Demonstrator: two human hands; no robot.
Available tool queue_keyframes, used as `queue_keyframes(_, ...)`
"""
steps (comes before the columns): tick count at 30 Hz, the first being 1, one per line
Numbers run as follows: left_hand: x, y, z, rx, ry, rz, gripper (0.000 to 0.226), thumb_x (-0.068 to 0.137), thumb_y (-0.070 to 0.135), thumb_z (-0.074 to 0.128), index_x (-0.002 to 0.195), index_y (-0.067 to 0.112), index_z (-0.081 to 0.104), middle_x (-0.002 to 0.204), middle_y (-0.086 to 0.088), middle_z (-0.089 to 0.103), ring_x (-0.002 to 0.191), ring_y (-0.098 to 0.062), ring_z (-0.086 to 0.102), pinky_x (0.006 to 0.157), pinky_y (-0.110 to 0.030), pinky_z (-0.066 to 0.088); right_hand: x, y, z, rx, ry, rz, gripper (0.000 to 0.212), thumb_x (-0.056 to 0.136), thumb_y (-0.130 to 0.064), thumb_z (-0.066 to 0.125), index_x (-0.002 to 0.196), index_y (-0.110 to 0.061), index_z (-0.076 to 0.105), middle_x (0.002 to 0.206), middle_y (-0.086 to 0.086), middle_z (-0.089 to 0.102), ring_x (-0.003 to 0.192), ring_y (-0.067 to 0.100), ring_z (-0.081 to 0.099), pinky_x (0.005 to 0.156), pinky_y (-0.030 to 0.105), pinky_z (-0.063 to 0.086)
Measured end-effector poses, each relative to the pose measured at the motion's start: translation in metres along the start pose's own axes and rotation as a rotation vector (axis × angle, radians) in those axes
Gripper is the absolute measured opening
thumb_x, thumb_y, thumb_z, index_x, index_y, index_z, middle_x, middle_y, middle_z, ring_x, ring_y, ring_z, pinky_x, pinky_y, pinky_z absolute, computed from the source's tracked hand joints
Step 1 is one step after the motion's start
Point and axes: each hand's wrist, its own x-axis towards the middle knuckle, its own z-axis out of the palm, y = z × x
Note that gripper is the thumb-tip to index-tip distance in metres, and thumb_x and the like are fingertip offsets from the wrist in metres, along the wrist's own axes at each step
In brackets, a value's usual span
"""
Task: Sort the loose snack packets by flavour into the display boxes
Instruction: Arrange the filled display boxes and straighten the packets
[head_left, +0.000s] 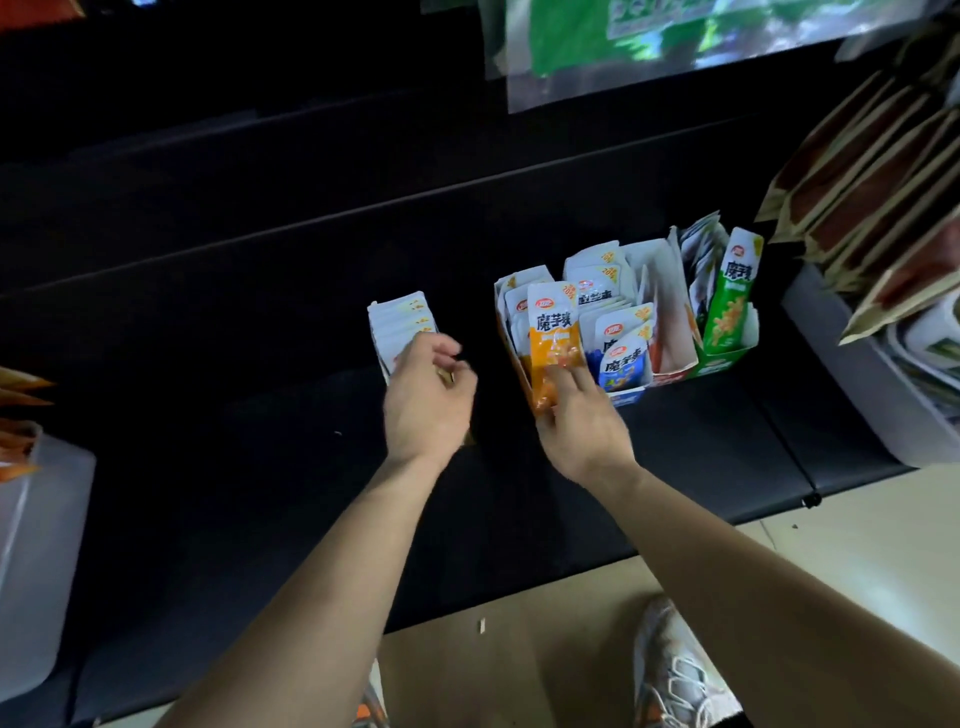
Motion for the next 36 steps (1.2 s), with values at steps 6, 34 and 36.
queue_keyframes(6,0.026,0.028,0.06,0.193,-0.214,0.156,0.067,0.084,0.029,0.076,0.141,0.039,0.04,0.129,0.009,0.048,0.111,-0.01,0.054,0.09,-0.033,0.053,-0.009,0.026,-0.001,-0.029,-0.12,-0.062,0.051,0.094,-0.023,0.054,0.144,-0.023,0.042,0.144,-0.002,0.045,0.129,0.028,0.042,0.095,0.045,0.049)
queue_keyframes(34,-0.01,0.009,0.043,0.255,-0.321,0.173,0.086,0.08,0.023,0.081,0.151,0.029,0.031,0.148,0.009,0.037,0.13,-0.013,0.046,0.102,-0.029,0.043,-0.064,0.026,-0.013,-0.17,-0.459,-0.107,0.031,0.089,-0.033,0.049,0.117,-0.029,0.062,0.119,-0.002,0.062,0.106,0.027,0.061,0.083,0.035,0.052)
queue_keyframes(36,-0.029,0.004,0.033,0.206,-0.374,0.135,0.081,0.082,0.02,0.079,0.147,0.035,0.034,0.141,0.014,0.044,0.122,-0.009,0.05,0.095,-0.027,0.045,-0.068,0.02,-0.029,-0.226,-0.386,-0.164,0.027,0.091,-0.036,0.05,0.115,-0.03,0.06,0.118,-0.002,0.061,0.102,0.025,0.063,0.079,0.035,0.051)
